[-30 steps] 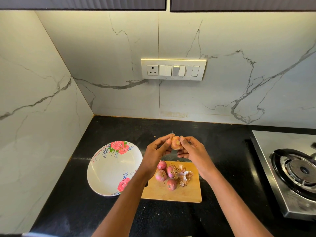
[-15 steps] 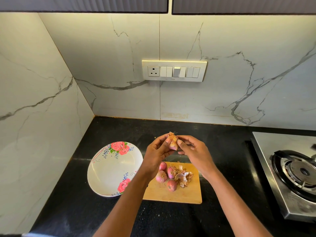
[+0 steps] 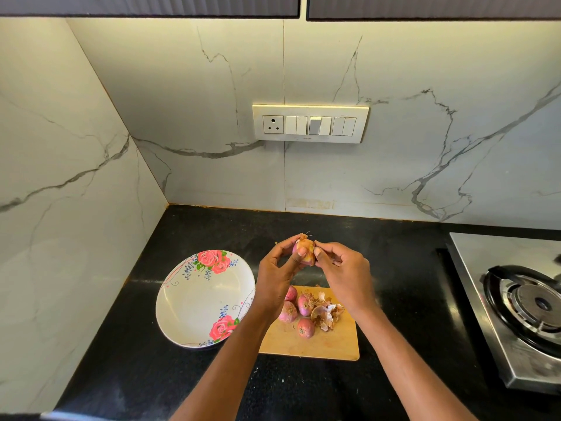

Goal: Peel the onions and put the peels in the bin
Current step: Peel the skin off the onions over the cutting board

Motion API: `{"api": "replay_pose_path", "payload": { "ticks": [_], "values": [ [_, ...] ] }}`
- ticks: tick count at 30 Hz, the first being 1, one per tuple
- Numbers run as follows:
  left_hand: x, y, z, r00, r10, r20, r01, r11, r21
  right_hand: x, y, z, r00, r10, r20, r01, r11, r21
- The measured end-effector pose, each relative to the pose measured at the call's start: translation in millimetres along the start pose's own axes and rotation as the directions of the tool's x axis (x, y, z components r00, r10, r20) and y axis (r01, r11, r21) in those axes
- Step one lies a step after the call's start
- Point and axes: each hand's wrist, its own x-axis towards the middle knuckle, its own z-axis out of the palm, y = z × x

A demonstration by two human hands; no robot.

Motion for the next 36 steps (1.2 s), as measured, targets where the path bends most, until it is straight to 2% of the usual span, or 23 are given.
{"api": "replay_pose_path", "payload": {
  "ticks": [8,16,20,24,26,30,36],
  "values": [
    [-1,-3,-2,0.999,0.023,-0.023,-0.022,0.999,0.049,-7,-4,4,0.992,-0.116,-0.048,0.113,0.992,-0.063],
    [-1,-10,-2,0.999,-0.045,-0.005,0.045,0.999,-0.016,-9,-1,5,0.981,-0.176,-0.085,0.167,0.980,-0.111],
    [0,-10,-4,0.997,-0.075,-0.002,0.075,0.996,-0.058,-3,5,2,0.993,-0.111,-0.036,0.108,0.991,-0.081],
    [1,-7,-3,0.996,-0.091,0.013,0.092,0.991,-0.095,1,5,-3,0.999,0.032,0.037,-0.037,0.992,0.120],
    [2,-5,-4,0.995,-0.095,0.029,0.097,0.991,-0.098,2,2,-5,0.997,0.049,0.064,-0.059,0.983,0.172],
    [1,-6,-5,0.995,-0.093,0.041,0.096,0.992,-0.080,1,1,-7,0.997,0.022,0.079,-0.030,0.993,0.113],
    [1,-7,-6,0.994,-0.098,0.053,0.101,0.993,-0.056,-3,2,-4,1.000,0.016,0.010,-0.016,0.998,0.067]
  ]
}}
